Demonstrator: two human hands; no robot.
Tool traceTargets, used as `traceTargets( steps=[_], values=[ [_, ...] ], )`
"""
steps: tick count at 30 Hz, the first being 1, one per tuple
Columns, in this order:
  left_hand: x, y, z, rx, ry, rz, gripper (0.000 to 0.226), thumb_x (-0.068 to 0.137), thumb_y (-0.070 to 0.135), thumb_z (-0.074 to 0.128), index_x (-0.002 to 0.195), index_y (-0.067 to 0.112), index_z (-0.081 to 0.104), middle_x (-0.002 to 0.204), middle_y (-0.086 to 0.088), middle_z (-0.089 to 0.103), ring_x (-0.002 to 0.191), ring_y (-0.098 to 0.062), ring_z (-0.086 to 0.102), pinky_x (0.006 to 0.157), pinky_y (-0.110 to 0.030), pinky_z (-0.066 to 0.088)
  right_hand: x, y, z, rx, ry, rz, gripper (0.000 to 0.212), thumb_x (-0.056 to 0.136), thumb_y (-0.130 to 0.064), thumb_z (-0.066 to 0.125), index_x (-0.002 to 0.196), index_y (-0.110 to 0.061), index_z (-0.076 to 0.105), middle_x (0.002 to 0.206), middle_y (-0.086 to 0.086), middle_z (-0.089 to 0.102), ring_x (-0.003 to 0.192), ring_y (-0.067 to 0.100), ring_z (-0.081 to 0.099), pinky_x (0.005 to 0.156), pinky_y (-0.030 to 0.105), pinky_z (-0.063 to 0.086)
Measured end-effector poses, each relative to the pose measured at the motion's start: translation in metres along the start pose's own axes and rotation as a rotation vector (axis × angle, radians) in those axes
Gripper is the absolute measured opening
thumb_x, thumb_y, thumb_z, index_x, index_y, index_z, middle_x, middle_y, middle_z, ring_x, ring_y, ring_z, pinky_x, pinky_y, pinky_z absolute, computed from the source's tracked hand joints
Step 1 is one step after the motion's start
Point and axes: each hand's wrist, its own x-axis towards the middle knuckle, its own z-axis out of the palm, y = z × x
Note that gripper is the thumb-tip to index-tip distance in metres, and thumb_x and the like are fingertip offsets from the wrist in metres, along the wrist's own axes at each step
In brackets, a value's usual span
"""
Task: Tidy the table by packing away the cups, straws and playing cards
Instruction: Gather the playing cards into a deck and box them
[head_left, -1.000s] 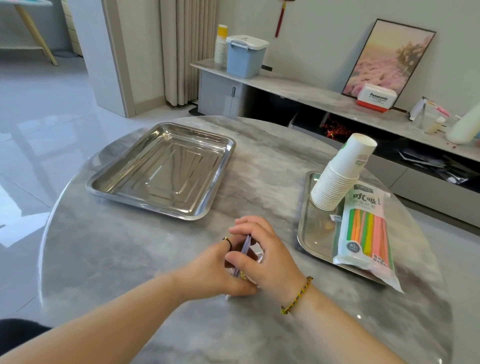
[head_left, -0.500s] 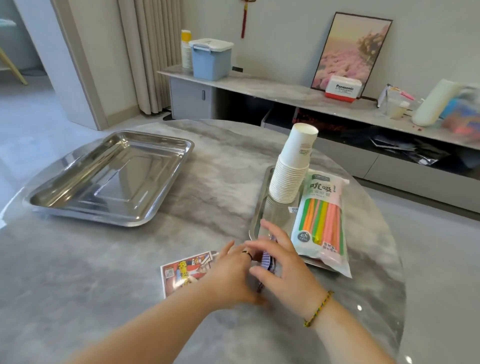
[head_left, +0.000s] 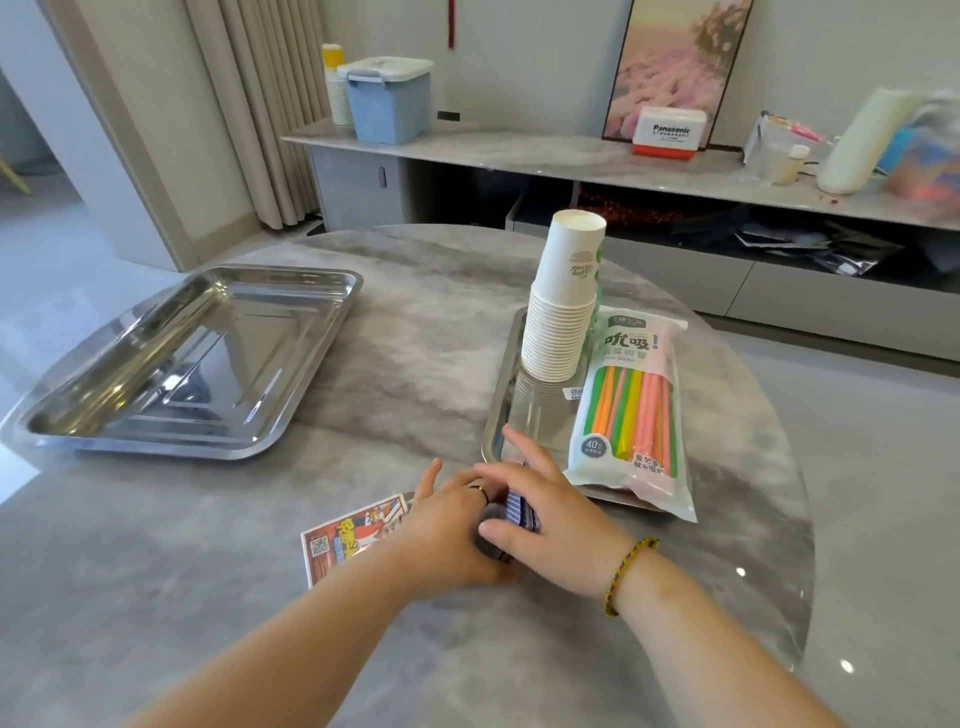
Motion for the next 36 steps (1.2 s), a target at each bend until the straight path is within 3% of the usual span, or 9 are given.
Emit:
traceTargets(
  steps=[4, 9, 12, 16, 19, 23, 26, 29, 36],
  values=[
    [-0.007, 0.002, -0.009, -0.143, 0.106, -0.042, 0.067, 0.065, 0.045, 0.068, 0.126, 0.031, 0.044, 0.13, 0.017, 0.048, 0.13, 0.0, 0.03, 0.111, -0.029, -0.01, -0.004, -0.003, -0.012, 0.064, 0.018, 0.02, 0.049, 0.076, -0.028, 0.068, 0.121, -0.035, 0.048, 0.15, -0.012, 0.015, 0.135, 0.0, 0.02, 0.107, 0.016, 0.018],
    [-0.022, 0.002, -0.036, -0.688, -0.141, -0.05, 0.058, 0.064, 0.021, 0.08, 0.115, 0.031, 0.054, 0.104, 0.017, 0.064, 0.097, 0.006, 0.058, 0.081, -0.002, 0.04, -0.012, -0.01, -0.038, 0.265, -0.097, -0.005, 0.036, 0.065, -0.017, 0.059, 0.091, -0.041, 0.053, 0.123, -0.027, 0.033, 0.113, -0.025, 0.03, 0.09, -0.007, 0.023],
    [-0.028, 0.003, -0.044, -0.909, -0.331, -0.064, 0.033, 0.066, 0.019, 0.072, 0.093, 0.033, 0.059, 0.087, 0.016, 0.067, 0.082, 0.003, 0.063, 0.079, -0.011, 0.046, -0.015, -0.004, -0.044, 0.197, -0.095, 0.014, 0.042, 0.075, 0.002, 0.06, 0.086, -0.038, 0.055, 0.125, -0.02, 0.038, 0.117, -0.012, 0.034, 0.089, -0.007, 0.022],
    [-0.034, 0.008, -0.037, -1.214, -0.437, -0.075, 0.027, 0.072, 0.021, 0.054, 0.098, 0.014, 0.056, 0.086, 0.001, 0.069, 0.074, -0.008, 0.066, 0.067, -0.018, 0.05, -0.014, -0.002, -0.04, 0.314, -0.061, 0.074, 0.022, 0.081, -0.003, 0.06, 0.078, -0.025, 0.062, 0.086, -0.009, 0.063, 0.072, -0.014, 0.057, 0.071, 0.002, 0.043],
    [-0.037, 0.016, -0.028, -1.518, -0.08, -0.253, 0.016, 0.085, 0.014, 0.053, 0.097, 0.006, 0.06, 0.08, -0.003, 0.072, 0.074, -0.015, 0.068, 0.063, -0.023, 0.054, -0.011, 0.003, -0.037, 0.434, 0.082, 0.148, 0.02, 0.085, -0.006, 0.056, 0.075, -0.023, 0.061, 0.075, -0.006, 0.066, 0.062, -0.008, 0.061, 0.062, 0.009, 0.049],
    [-0.03, 0.03, -0.016, -1.559, 0.529, -0.48, 0.019, 0.089, 0.02, 0.049, 0.079, 0.023, 0.065, 0.065, 0.007, 0.07, 0.065, -0.007, 0.063, 0.057, -0.02, 0.049, -0.002, -0.001, -0.012, 0.486, 0.228, 0.222, 0.009, 0.087, -0.006, 0.052, 0.082, -0.011, 0.059, 0.1, 0.022, 0.067, 0.087, 0.026, 0.064, 0.085, 0.039, 0.05],
    [-0.021, 0.04, -0.012, -1.518, 0.775, -0.58, 0.02, 0.09, 0.018, 0.048, 0.072, 0.023, 0.056, 0.057, 0.006, 0.061, 0.049, -0.003, 0.057, 0.04, -0.01, 0.042, 0.004, -0.004, 0.008, 0.537, 0.304, 0.23, 0.012, 0.087, -0.006, 0.051, 0.081, -0.016, 0.054, 0.092, 0.013, 0.066, 0.085, 0.025, 0.061, 0.08, 0.035, 0.05],
    [-0.012, 0.044, -0.005, -1.405, 0.885, -0.56, 0.023, 0.092, 0.013, 0.045, 0.071, 0.022, 0.049, 0.064, 0.003, 0.053, 0.055, -0.008, 0.049, 0.04, -0.008, 0.039, 0.003, 0.003, 0.014, 0.437, 0.271, 0.27, 0.018, 0.086, -0.004, 0.048, 0.089, -0.022, 0.046, 0.085, -0.009, 0.057, 0.079, 0.006, 0.053, 0.062, 0.005, 0.042],
    [0.001, 0.05, 0.013, -1.104, 0.835, -0.396, 0.027, 0.091, 0.01, 0.045, 0.07, 0.028, 0.045, 0.055, 0.009, 0.043, 0.048, 0.0, 0.041, 0.046, -0.007, 0.034, 0.007, 0.01, 0.006, 0.803, 0.664, 0.259, 0.025, 0.082, -0.002, 0.052, 0.075, -0.025, 0.059, 0.075, -0.011, 0.062, 0.072, -0.004, 0.056, 0.055, -0.001, 0.039]
  ],
)
